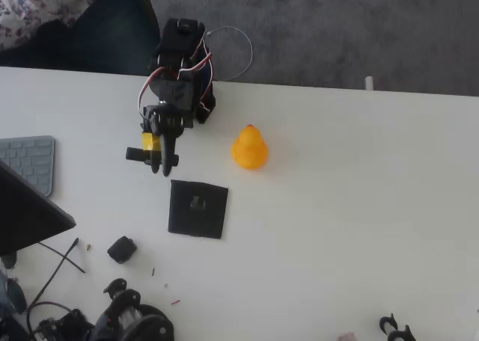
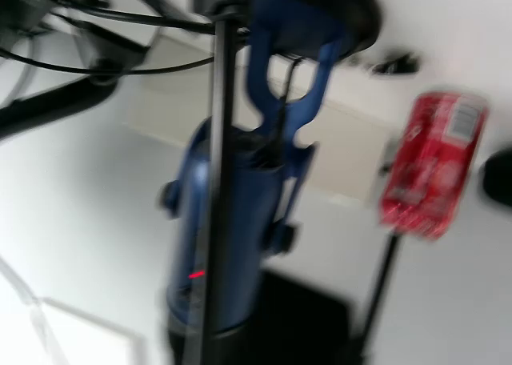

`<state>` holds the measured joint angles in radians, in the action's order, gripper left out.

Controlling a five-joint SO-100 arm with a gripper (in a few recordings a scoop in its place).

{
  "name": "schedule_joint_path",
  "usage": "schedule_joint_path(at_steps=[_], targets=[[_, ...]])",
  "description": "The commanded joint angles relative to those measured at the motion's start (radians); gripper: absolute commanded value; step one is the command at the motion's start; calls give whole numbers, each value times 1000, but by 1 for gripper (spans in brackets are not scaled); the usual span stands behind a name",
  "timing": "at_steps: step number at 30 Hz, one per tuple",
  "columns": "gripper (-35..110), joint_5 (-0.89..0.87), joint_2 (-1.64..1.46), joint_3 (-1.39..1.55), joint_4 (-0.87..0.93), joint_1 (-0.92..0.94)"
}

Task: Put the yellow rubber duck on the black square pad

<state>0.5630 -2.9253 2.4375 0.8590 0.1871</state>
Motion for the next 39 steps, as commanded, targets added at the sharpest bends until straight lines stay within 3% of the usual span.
schedule_joint_path(at_steps=[1, 11, 16, 39], targets=[[29, 89, 94, -109, -17, -52], [29, 120, 396, -308, 6, -273], [29, 120, 495, -347, 106, -408], [29, 109, 508, -368, 554, -945]])
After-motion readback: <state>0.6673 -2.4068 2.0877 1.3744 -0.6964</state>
